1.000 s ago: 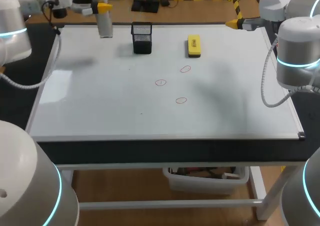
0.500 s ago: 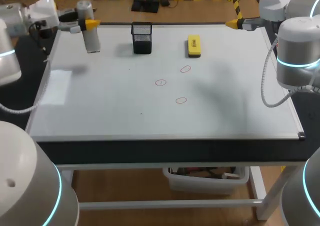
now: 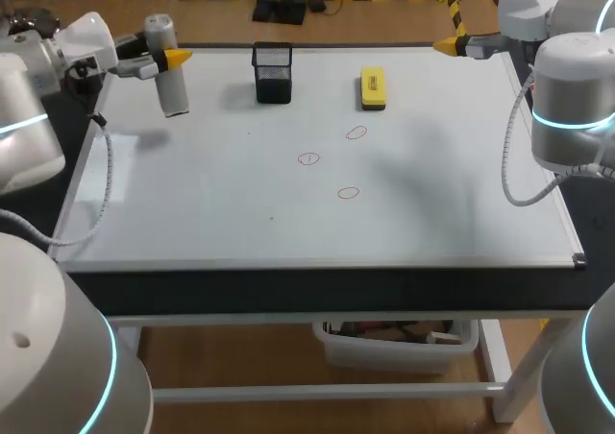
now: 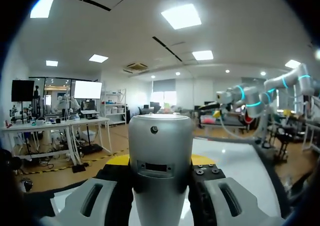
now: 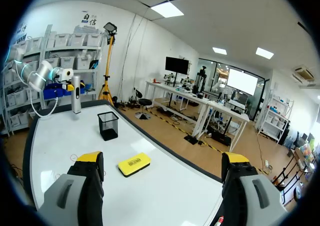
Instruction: Pick up the inspection probe, press it on each red-marked spot on the whiteboard one by one, put down the probe, pick up the eraser, and wipe off all the red marks.
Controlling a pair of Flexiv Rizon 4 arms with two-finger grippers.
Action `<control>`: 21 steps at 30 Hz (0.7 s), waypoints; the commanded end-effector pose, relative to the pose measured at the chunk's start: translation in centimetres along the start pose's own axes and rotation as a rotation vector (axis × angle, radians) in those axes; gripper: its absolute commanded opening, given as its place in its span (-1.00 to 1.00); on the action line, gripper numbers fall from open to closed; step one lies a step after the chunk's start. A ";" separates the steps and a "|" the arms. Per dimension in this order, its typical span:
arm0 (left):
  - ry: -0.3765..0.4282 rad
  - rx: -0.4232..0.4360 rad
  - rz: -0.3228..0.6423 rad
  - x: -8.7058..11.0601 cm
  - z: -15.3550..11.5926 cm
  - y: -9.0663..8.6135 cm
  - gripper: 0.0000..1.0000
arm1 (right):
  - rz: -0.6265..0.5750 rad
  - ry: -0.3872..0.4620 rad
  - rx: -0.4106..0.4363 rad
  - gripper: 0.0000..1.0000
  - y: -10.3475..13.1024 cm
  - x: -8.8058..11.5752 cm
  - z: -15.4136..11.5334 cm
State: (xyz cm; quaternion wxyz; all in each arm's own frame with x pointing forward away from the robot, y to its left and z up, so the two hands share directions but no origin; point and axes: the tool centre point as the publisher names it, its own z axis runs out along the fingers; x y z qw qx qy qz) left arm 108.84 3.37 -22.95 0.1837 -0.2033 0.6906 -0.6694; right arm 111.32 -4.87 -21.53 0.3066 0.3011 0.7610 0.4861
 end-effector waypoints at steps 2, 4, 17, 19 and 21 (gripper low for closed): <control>-0.139 0.004 0.003 0.4 0.0 -0.1 -1.00 | -0.093 0.114 0.069 1.00 -0.9 0.1 1.1; -0.139 0.004 0.003 0.4 0.0 -0.1 -1.00 | -0.212 0.234 0.132 1.00 -1.6 0.4 2.0; -0.139 0.004 0.003 0.4 0.0 -0.1 -1.00 | -0.869 0.865 0.397 1.00 -2.5 2.5 5.7; -0.139 0.004 0.003 0.4 0.0 -0.1 -1.00 | -1.039 0.960 0.454 1.00 -2.8 2.9 6.0; -0.139 0.004 0.003 0.4 0.0 -0.1 -1.00 | -1.133 0.988 0.483 1.00 -3.0 3.2 6.5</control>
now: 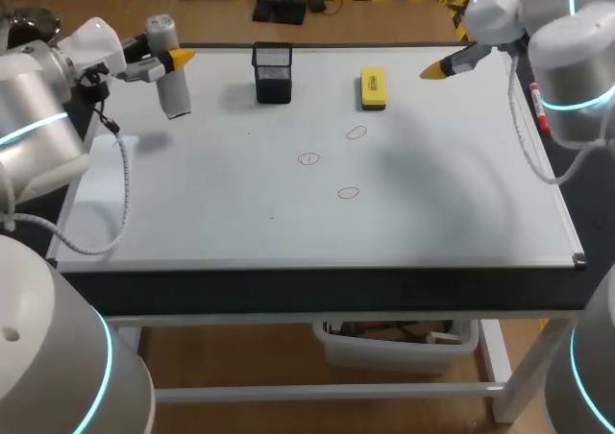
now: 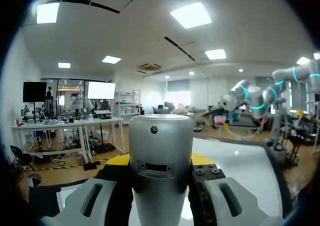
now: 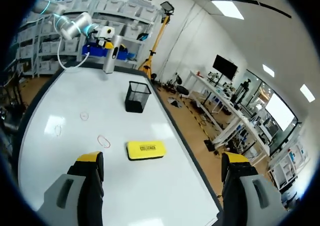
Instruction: Pick up the inspection probe, press it on each red-marked spot on the whiteboard one by one, put down the probe, pick up the eraser, and wipe off all the red marks.
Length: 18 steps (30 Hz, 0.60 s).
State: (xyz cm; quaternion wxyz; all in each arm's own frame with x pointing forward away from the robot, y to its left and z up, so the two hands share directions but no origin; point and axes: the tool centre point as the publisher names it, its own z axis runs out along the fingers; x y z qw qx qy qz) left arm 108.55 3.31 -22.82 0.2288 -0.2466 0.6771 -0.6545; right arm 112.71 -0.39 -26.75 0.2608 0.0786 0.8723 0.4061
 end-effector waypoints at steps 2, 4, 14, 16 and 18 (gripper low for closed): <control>-0.008 0.004 0.002 0.1 0.1 0.0 -1.00 | -0.821 0.731 0.351 1.00 0.1 -0.4 1.6; -0.008 0.004 0.002 0.1 0.1 0.0 -1.00 | -0.892 0.741 0.362 1.00 0.2 -0.1 2.1; -0.008 0.004 0.002 0.1 0.1 0.0 -1.00 | -0.863 0.718 0.381 1.00 0.7 0.3 2.5; -0.008 0.004 0.002 0.1 0.1 0.0 -1.00 | -0.863 0.718 0.381 1.00 0.7 0.3 2.5; -0.008 0.004 0.002 0.1 0.1 0.0 -1.00 | -0.863 0.718 0.381 1.00 0.7 0.3 2.5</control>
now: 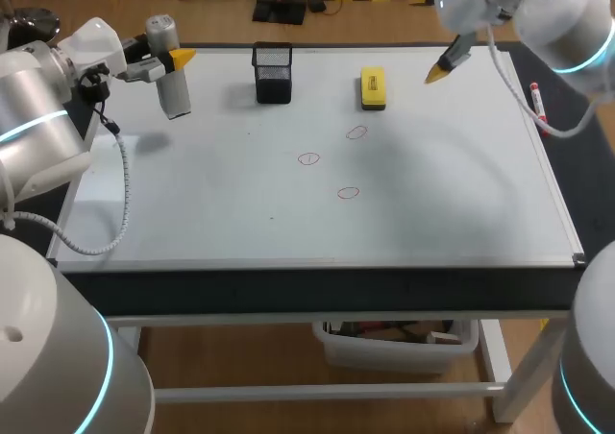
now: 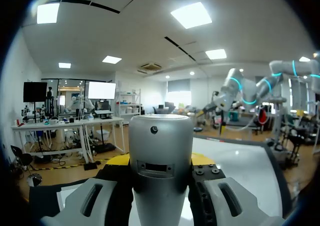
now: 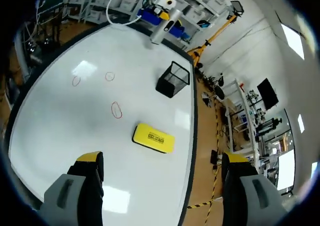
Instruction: Pick up the inspection probe, press it on each red-marked spot on the whiteboard one by one, put down the probe, pick up the eraser, and wipe off all the red marks.
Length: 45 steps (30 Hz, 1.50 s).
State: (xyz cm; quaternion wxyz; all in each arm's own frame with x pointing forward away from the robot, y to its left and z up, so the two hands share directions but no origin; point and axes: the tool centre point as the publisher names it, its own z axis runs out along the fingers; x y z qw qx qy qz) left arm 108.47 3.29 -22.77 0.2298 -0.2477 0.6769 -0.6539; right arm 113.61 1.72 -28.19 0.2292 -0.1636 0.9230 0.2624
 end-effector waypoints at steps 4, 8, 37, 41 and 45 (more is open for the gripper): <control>-0.004 0.005 0.002 0.1 0.1 0.0 -1.00 | -0.400 0.461 0.147 1.00 0.2 -0.4 -0.3; -0.004 0.005 0.002 0.1 0.1 0.0 -1.00 | -0.506 0.507 0.110 1.00 0.1 -0.7 0.8; -0.004 0.005 0.002 0.1 0.1 0.0 -1.00 | -1.346 0.998 0.175 1.00 0.7 1.0 10.2; -0.004 0.005 0.002 0.1 0.1 0.0 -1.00 | -1.311 1.001 0.162 1.00 0.3 1.1 10.9; -0.004 0.005 0.002 0.1 0.1 0.0 -1.00 | -1.260 1.015 0.163 1.00 -0.1 1.3 11.5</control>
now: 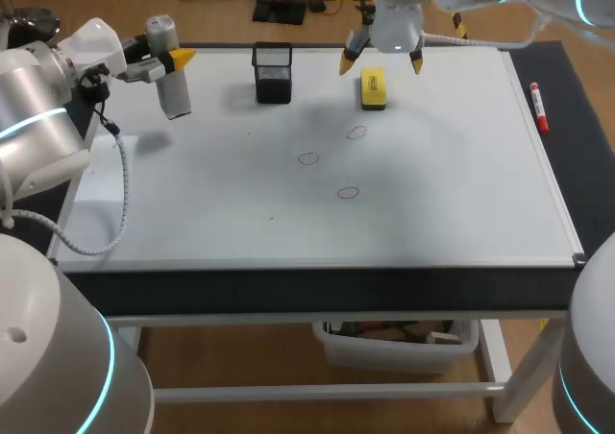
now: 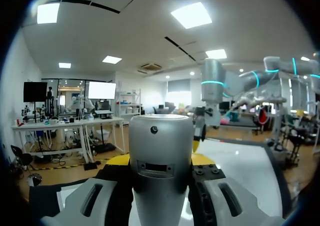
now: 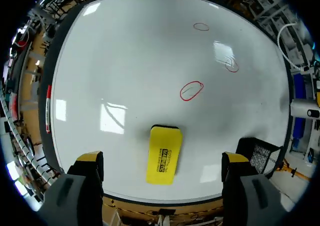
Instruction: Pick up the inspection probe, press it on each red-marked spot on the whiteboard one by one, put down the probe, pick up the eraser, and wipe off all the red marks.
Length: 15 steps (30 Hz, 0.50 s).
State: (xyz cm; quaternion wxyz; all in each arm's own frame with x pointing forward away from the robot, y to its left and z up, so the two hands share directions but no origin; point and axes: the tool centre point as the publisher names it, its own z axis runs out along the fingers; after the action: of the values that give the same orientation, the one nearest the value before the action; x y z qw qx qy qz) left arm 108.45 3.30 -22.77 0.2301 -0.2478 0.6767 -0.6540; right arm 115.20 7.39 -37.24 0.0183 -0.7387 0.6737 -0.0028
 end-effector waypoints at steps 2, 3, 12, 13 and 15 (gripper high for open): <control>-0.004 0.005 0.002 0.0 0.1 0.0 -1.00 | 0.029 0.268 -0.083 1.00 -1.2 -0.3 0.7; -0.004 0.005 0.002 0.0 0.1 0.0 -1.00 | 0.039 0.259 -0.092 1.00 -1.3 -0.3 0.9; -0.004 0.005 0.002 0.0 0.1 0.0 -1.00 | 0.160 0.204 -0.141 1.00 -1.2 -0.2 1.8; -0.004 0.005 0.002 0.0 0.1 0.0 -1.00 | 0.188 0.192 -0.151 1.00 -1.2 -0.2 1.9; -0.004 0.005 0.002 0.0 0.1 0.0 -1.00 | 0.220 0.186 -0.151 1.00 -1.2 -0.1 1.9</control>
State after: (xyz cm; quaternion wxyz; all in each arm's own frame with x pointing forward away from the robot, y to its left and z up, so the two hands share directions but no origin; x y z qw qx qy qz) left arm 108.45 3.30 -22.77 0.2300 -0.2478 0.6768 -0.6539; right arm 115.69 7.41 -39.07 -0.0609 -0.6609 0.7480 -0.0045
